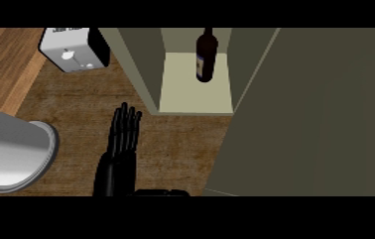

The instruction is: Pick up the wine, place it into the cabinet and close the cabinet

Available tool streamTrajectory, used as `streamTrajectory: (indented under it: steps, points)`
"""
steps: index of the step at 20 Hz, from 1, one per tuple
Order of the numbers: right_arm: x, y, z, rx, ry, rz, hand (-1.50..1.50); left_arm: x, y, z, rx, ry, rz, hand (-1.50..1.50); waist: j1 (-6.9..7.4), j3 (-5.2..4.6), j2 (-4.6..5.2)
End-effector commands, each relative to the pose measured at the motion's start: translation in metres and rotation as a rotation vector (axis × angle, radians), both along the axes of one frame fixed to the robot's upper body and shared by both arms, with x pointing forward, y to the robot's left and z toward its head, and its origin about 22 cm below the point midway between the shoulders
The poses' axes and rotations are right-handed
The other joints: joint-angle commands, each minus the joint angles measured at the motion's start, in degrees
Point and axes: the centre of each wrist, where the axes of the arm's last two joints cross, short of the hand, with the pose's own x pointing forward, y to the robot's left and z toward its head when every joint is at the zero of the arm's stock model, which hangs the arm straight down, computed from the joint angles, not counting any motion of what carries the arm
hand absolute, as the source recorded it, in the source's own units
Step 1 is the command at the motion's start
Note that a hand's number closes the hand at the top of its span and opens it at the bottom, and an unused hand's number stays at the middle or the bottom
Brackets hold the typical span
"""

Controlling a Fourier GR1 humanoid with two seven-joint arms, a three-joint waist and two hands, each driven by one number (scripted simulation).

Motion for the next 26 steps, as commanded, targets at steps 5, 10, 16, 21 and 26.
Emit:
streamTrajectory:
  steps: [5,10,16,21,26]
  points:
    - [-0.04,0.009,0.037,0.031,-0.038,0.24,1.5,-0.033,0.047,0.016,0.019,-0.016,0.005,-1.5,0.32,-0.14,0.03]
    - [-0.035,0.034,0.035,0.058,-0.065,0.244,1.5,-0.044,0.064,0.021,0.006,0.004,0.043,-1.5,0.3,-0.24,-0.22]
    - [-0.032,0.051,0.037,0.066,0.026,0.302,1.5,-0.058,0.104,0.03,0.01,-0.02,0.057,-1.5,1.12,-0.36,-0.37]
    - [-0.015,0.084,0.032,0.069,0.013,0.321,1.5,-0.058,0.131,0.034,0.001,-0.008,0.042,-1.5,1.5,-0.32,-0.05]
    - [0.001,0.116,0.027,0.087,0.024,0.266,1.5,-0.066,0.147,0.046,-0.002,-0.022,0.015,-1.5,2.35,-0.27,0.04]
